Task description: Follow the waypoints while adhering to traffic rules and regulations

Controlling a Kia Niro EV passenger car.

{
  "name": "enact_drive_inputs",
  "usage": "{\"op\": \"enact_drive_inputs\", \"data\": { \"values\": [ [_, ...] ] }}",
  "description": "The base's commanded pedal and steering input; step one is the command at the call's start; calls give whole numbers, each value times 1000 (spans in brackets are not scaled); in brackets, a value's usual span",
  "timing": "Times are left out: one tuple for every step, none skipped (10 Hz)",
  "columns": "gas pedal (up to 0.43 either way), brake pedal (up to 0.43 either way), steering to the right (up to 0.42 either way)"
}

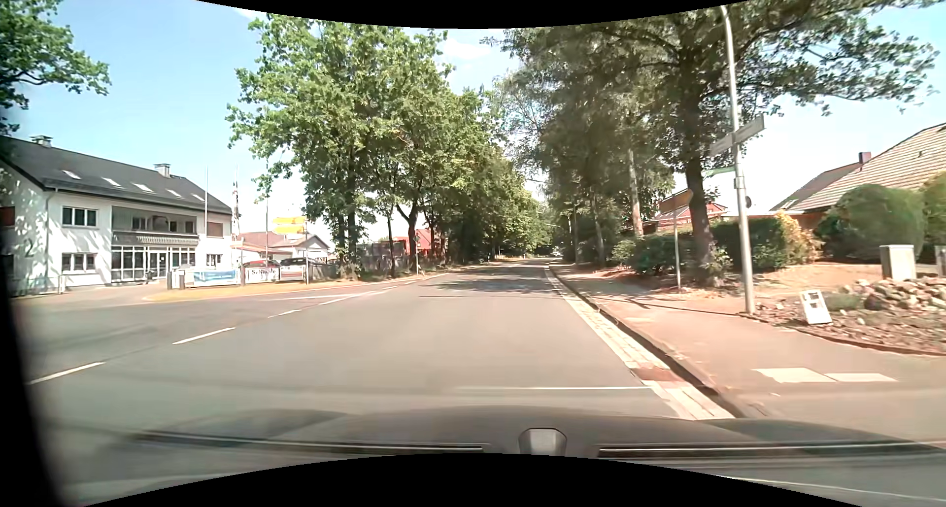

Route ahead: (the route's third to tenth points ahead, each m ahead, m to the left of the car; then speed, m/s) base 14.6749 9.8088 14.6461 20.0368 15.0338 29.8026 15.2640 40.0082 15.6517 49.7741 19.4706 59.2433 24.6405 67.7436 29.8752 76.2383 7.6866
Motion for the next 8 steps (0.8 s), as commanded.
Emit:
{"op": "enact_drive_inputs", "data": {
  "values": [
    [0,195,-97],
    [0,201,-122],
    [0,201,-150],
    [0,201,-178],
    [0,171,-199],
    [0,6,-224],
    [0,6,-245],
    [0,6,-266]
  ]
}}
